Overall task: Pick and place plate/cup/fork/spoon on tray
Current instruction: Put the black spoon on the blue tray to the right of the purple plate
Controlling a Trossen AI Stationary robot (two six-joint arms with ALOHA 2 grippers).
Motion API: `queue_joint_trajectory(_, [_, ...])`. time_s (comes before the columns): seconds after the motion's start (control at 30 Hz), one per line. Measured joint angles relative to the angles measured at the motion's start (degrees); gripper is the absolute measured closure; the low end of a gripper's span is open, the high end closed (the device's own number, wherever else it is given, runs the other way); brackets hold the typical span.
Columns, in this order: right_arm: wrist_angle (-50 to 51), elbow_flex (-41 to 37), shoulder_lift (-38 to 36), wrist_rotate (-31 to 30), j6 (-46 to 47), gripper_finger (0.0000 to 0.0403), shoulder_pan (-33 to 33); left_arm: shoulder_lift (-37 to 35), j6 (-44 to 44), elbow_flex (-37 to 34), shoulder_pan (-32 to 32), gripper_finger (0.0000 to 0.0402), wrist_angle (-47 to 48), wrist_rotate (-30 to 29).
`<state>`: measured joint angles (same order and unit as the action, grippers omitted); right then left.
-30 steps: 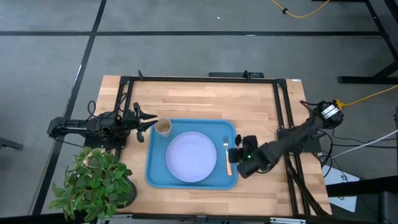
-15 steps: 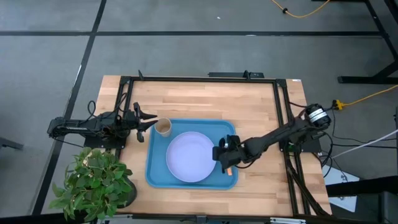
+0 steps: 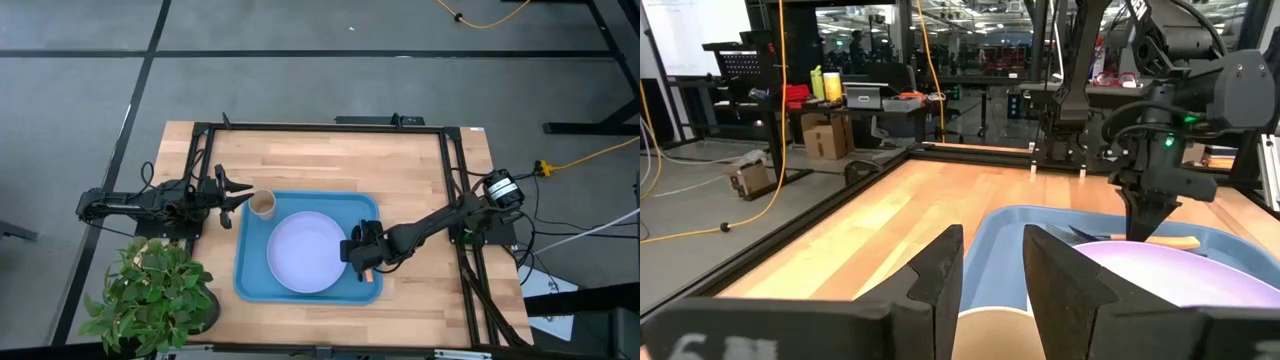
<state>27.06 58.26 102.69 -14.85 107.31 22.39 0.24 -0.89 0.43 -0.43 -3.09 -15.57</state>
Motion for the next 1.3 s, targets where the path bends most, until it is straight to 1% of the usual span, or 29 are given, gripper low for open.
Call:
queue_joint_trajectory(0.27, [0.44, 0.0, 0.0, -0.96, -3.01, 0.0375, -0.44, 0.02, 0.0, 0.02, 0.02, 0.0301, 0.0, 0.0])
queue_joint_trajectory(0.53, [-0.25, 0.0, 0.0, -1.11, -4.05, 0.0374, -1.77, -0.01, 0.0, 0.02, 0.0, 0.0301, 0.0, 0.0])
queue_joint_trajectory(0.87, [-0.55, 0.0, -0.02, -0.64, -4.03, 0.0344, -2.03, 0.0, 0.0, 0.0, 0.0, 0.0301, 0.0, 0.0])
queue_joint_trajectory(1.07, [-0.53, 0.0, -0.02, -0.46, -4.05, 0.0341, -2.03, -0.01, 0.0, 0.02, 0.02, 0.0301, 0.0, 0.0])
queue_joint_trajectory(1.23, [-0.47, 0.0, -0.06, -4.74, -4.19, 0.0341, -1.86, 0.0, 0.0, 0.01, 0.02, 0.0301, 0.0, 0.0])
queue_joint_trajectory(1.3, [0.19, 0.0, -0.34, -5.44, -4.55, 0.0341, -1.86, 0.0, 0.0, 0.0, 0.0, 0.0301, 0.0, 0.0])
